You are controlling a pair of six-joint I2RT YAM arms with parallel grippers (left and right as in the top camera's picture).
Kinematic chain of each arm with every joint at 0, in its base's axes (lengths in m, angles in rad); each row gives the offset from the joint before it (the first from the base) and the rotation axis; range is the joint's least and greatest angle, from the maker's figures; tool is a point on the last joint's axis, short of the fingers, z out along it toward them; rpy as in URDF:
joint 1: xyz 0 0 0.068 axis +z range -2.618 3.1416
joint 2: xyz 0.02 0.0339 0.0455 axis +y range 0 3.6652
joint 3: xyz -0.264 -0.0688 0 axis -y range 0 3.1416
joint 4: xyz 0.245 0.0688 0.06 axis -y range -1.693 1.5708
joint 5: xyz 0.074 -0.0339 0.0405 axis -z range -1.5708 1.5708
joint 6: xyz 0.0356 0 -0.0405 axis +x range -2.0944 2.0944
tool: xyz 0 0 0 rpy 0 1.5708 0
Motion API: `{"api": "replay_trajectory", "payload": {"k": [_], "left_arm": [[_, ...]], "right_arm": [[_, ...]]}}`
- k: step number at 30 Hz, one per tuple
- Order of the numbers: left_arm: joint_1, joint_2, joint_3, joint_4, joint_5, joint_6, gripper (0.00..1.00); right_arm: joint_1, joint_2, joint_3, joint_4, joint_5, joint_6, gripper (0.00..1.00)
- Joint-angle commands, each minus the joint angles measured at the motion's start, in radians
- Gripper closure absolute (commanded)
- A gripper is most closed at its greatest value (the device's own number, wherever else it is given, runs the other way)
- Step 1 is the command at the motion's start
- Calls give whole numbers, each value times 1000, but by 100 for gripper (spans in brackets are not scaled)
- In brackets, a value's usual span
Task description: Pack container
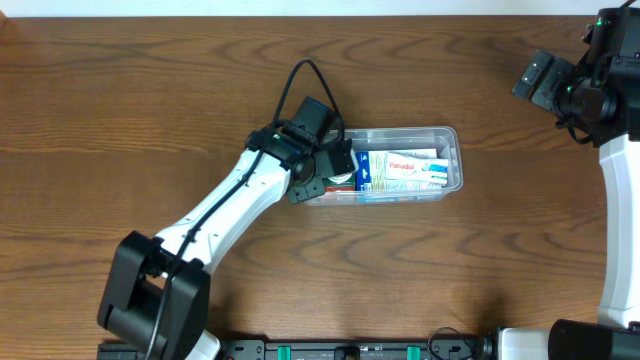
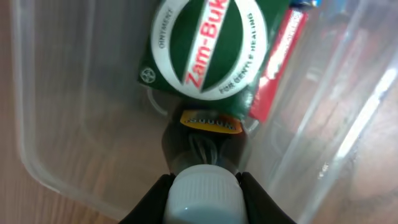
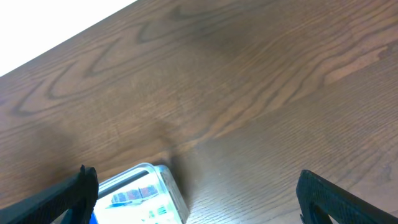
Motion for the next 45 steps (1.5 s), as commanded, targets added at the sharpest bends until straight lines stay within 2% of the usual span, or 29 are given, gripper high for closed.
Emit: {"api": "replay_trajectory", "payload": {"k": [1,13,33,34,37,42,45], "left_arm": [[3,41,-3,-2,-2,6,77],[3,42,-3,18,-11,6,37],[3,-55,20,77,-18,6,23],[3,-66,20,82,-18,6,21],[3,-117,21,104,-18,4,2],[3,-238,23,127,-61,-19,2],[3,-339,23,129,-159,-118,2]], "right_arm": [[-5,-5,11,-3,7,9,1],[-5,-5,11,-2,7,9,1],[-5,-5,11,-3,7,9,1],[-5,-5,11,-3,7,9,1],[-5,-5,11,-3,7,9,1],[-5,-5,11,-3,7,9,1],[-5,-5,11,-3,7,9,1]]}}
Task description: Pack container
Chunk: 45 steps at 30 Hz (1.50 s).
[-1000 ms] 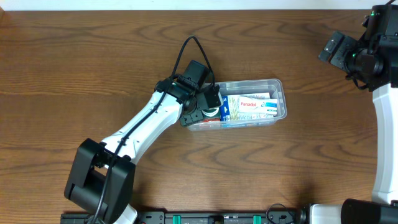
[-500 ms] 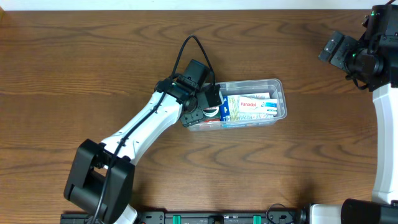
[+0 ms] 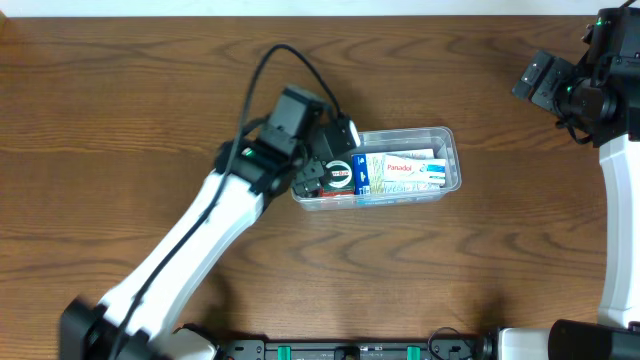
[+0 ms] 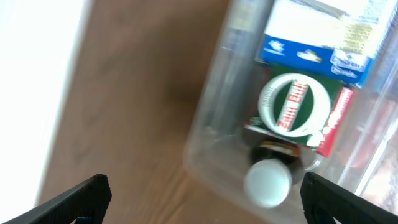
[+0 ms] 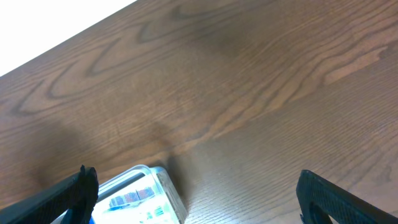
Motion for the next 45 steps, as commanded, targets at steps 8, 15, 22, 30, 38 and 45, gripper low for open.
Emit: {"api": "replay_trajectory", "payload": {"k": [8,15,22,30,38,45], "left_arm": [[2,-473,21,-124,-202,-471,2],[2,-760,21,-287,-177,-581,2],[2,-918,21,-321,-176,-581,2],[14,-960,21,-341,-176,-581,2],[204,-1038,13,-435,-104,-582,2],[370,-1195,-71,-437,-90,-585,2]], "right_arm": [[-5,-5,11,-2,7,8,1],[-5,-5,11,-2,7,8,1],[-5,-5,11,-2,7,8,1],[-5,-5,11,-2,7,8,1],[-5,-5,11,-2,7,8,1],[-5,-5,11,-2,7,8,1]]}}
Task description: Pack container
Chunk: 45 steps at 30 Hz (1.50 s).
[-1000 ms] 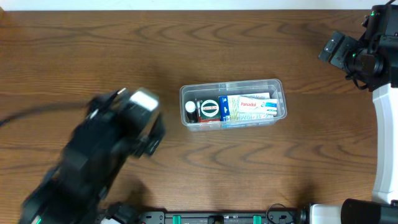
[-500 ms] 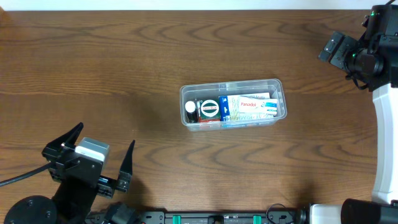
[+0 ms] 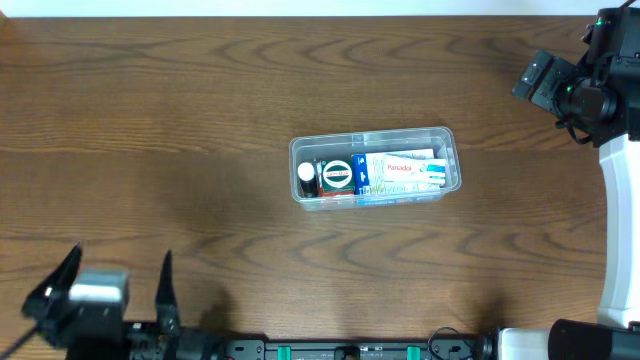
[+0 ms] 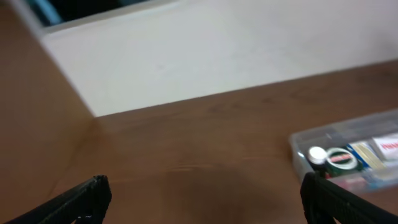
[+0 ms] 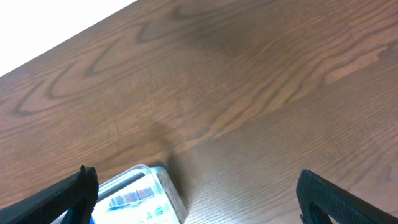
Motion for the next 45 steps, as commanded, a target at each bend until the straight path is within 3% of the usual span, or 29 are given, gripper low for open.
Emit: {"api": "replay_trajectory", "payload": {"k": [1,7,18,28,33,45], "left_arm": [[55,-83,-70,-1,32,-10,2],[126,-239,-281,134,71,-10,2],[173,-325,-744,714,225,-10,2],[173,-325,-1044,1200,246,-10,2],[173,-325,-1133,1290,247,-10,2],[172,-325,-1223,1252,246,-8,2]], "right_arm": [[-5,-5,11,-2,7,9,1],[-5,-5,11,-2,7,9,1],[-5,-5,11,-2,7,9,1],[-5,-5,11,-2,7,9,1],[-5,-5,11,-2,7,9,1],[-5,-5,11,-2,7,9,1]]}}
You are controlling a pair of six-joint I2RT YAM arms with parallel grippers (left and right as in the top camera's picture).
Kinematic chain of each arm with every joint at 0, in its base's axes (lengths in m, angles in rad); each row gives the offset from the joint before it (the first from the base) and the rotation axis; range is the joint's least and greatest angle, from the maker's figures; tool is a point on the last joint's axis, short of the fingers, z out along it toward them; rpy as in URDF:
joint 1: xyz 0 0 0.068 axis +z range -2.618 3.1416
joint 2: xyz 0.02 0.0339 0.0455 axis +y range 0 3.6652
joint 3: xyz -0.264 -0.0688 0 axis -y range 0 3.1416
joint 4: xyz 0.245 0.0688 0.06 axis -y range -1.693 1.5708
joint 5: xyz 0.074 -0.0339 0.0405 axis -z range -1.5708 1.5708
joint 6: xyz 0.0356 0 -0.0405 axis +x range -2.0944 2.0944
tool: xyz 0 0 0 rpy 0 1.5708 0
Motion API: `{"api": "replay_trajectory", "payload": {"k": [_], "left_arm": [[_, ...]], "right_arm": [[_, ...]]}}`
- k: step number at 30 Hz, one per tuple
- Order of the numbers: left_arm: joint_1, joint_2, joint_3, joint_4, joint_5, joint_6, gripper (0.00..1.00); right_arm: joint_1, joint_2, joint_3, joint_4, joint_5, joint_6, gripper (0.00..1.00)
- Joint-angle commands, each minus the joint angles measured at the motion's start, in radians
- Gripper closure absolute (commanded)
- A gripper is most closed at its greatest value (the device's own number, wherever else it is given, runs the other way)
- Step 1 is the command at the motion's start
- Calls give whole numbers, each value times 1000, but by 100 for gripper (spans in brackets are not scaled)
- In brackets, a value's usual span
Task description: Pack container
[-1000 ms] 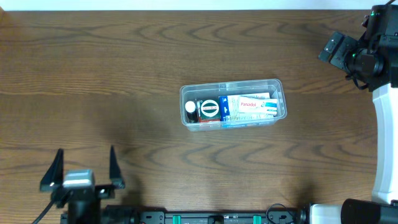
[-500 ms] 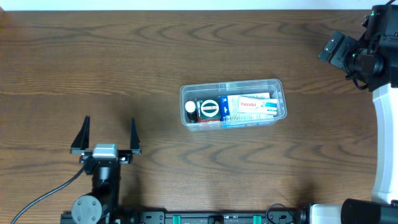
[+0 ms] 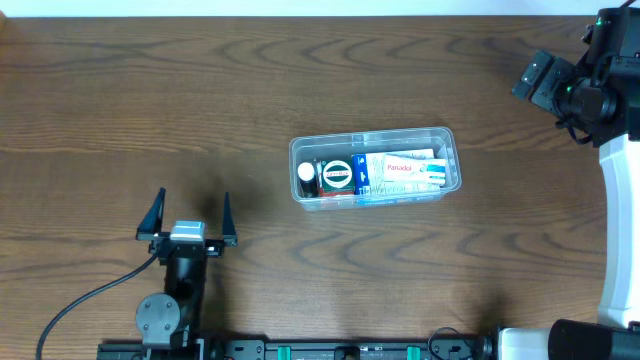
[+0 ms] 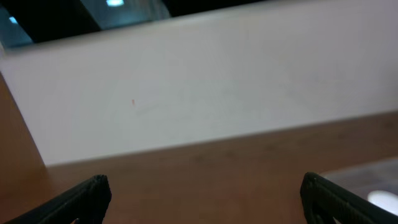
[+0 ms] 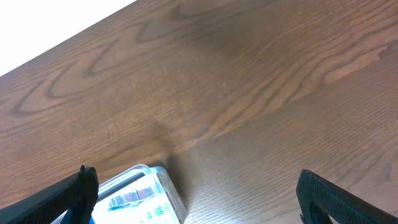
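A clear plastic container (image 3: 447, 137) stands mid-table, its corner also seen in the right wrist view (image 5: 163, 180). Inside lie a small white-capped bottle (image 3: 306, 172), a green round Zam-Buk tin (image 3: 337, 175) and white and blue medicine boxes (image 3: 405, 167). My left gripper (image 3: 188, 212) rests low at the front left, far from the container, fingers spread wide with nothing between them. At the far right edge my right gripper (image 3: 535, 78) hangs open and empty above the wood.
Brown wooden table (image 3: 150, 100) all round the container. A white wall (image 4: 217, 81) runs along the far table edge in the left wrist view. A black cable (image 3: 90, 295) trails from the left arm's base at the front.
My left arm has shifted from the front-left corner to a folded rest pose a little further right, its gripper still open. The container and the right arm are unchanged.
My left gripper was shut on the white-capped bottle inside the container's left end. Then it was open just above the container, the bottle left standing inside. Later the arm had withdrawn to the front-left corner, and now it sits folded at rest.
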Motion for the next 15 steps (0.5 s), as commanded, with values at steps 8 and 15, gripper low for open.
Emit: {"api": "replay_trajectory", "payload": {"k": [8,15], "left_arm": [[3,-8,-6,-134,11,-2,2],[3,-8,-6,-289,6,-2,2]], "right_arm": [[-5,-5,11,-1,7,9,1],[-5,-5,11,-2,7,9,1]]}}
